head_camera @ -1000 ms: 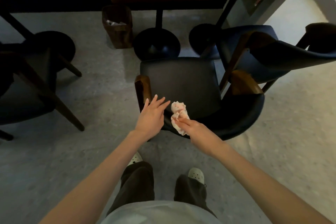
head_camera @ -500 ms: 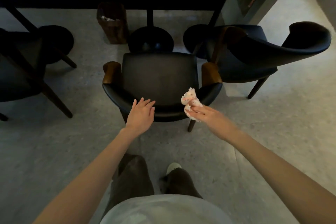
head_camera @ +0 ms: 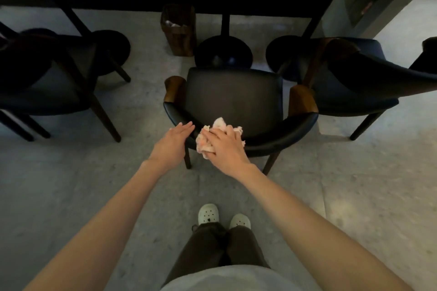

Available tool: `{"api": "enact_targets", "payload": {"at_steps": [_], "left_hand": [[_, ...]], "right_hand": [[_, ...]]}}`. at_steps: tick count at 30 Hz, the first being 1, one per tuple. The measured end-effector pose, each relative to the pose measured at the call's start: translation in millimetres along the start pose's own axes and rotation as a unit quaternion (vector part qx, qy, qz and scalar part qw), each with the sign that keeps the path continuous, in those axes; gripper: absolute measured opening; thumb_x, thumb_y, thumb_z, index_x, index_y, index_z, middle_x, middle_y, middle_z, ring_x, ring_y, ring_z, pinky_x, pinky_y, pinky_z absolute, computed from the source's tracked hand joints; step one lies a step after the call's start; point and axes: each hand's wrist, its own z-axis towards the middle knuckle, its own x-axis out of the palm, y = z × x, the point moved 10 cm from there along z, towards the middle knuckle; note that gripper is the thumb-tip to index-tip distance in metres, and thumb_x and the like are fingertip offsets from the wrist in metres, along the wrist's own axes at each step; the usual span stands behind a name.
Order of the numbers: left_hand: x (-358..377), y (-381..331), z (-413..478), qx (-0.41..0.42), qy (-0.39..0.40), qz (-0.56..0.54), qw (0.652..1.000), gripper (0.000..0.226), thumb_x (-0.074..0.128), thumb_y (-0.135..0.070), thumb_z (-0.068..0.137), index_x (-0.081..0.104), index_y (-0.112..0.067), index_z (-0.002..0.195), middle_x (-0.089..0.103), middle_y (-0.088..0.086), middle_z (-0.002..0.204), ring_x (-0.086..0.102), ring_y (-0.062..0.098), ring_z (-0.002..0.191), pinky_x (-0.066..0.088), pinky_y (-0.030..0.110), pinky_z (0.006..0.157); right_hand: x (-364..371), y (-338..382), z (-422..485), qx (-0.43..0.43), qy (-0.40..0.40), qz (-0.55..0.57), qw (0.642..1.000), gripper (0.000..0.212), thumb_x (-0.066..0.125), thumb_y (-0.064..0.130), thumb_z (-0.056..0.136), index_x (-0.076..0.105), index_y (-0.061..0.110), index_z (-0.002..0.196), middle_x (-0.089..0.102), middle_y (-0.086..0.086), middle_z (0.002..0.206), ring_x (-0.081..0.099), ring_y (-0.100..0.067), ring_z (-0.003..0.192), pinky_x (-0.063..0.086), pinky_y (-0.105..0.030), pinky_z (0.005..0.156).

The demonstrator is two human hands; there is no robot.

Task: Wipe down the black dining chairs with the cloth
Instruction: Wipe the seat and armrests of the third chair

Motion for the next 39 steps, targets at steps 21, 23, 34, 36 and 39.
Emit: {"api": "enact_targets", "payload": {"at_steps": [21, 23, 34, 36, 39], "left_hand": [[16, -40, -7, -0.054, -0.020, 0.021, 0.998, 0.061, 0.042, -0.005, 0.097, 0.017, -0.010, 0.152, 0.012, 0.006, 0.161, 0.002, 0.022, 0.149, 0.007, 0.033, 0.121], [22, -53, -5, -0.064, -0.020, -0.004, 0.998, 0.059, 0.039, -0.004, 0.098, 0.018, -0.010, 0.152, 0.012, 0.005, 0.161, 0.002, 0.022, 0.149, 0.008, 0.033, 0.120], [68, -174, 25, -0.151, -0.030, -0.088, 0.984, 0.052, 0.034, -0.006, 0.101, 0.020, -0.008, 0.152, 0.017, 0.009, 0.159, 0.006, 0.026, 0.148, 0.005, 0.035, 0.119], [71, -193, 27, -0.170, -0.042, -0.097, 0.980, 0.055, 0.035, -0.004, 0.100, 0.019, -0.007, 0.152, 0.017, 0.009, 0.159, 0.007, 0.026, 0.148, 0.006, 0.034, 0.119], [69, -205, 21, -0.202, -0.075, -0.107, 0.971, 0.059, 0.036, 0.002, 0.097, 0.019, -0.006, 0.152, 0.017, 0.010, 0.159, 0.008, 0.027, 0.148, 0.006, 0.035, 0.120]], "right_hand": [[15, -16, -40, -0.264, -0.002, -0.325, 0.908, 0.060, 0.074, 0.022, 0.072, 0.060, 0.009, 0.130, 0.060, -0.006, 0.134, 0.055, -0.016, 0.126, 0.048, -0.029, 0.098], [9, -37, -53, -0.277, -0.003, -0.331, 0.902, 0.064, 0.071, 0.015, 0.076, 0.052, 0.002, 0.135, 0.054, -0.012, 0.139, 0.050, -0.022, 0.130, 0.046, -0.034, 0.102], [-62, -205, -87, -0.259, 0.093, -0.162, 0.948, 0.083, 0.071, -0.013, 0.068, 0.040, -0.001, 0.144, 0.039, -0.015, 0.151, 0.040, -0.028, 0.138, 0.038, -0.037, 0.109], [-85, -237, -86, -0.201, 0.118, -0.108, 0.967, 0.075, 0.052, -0.010, 0.088, 0.020, 0.009, 0.153, 0.017, -0.004, 0.161, 0.022, -0.021, 0.147, 0.026, -0.029, 0.114], [-115, -266, -81, -0.118, 0.088, -0.002, 0.989, 0.060, 0.040, -0.003, 0.097, 0.023, 0.013, 0.153, 0.020, 0.000, 0.160, 0.025, -0.021, 0.145, 0.024, -0.031, 0.117]]}}
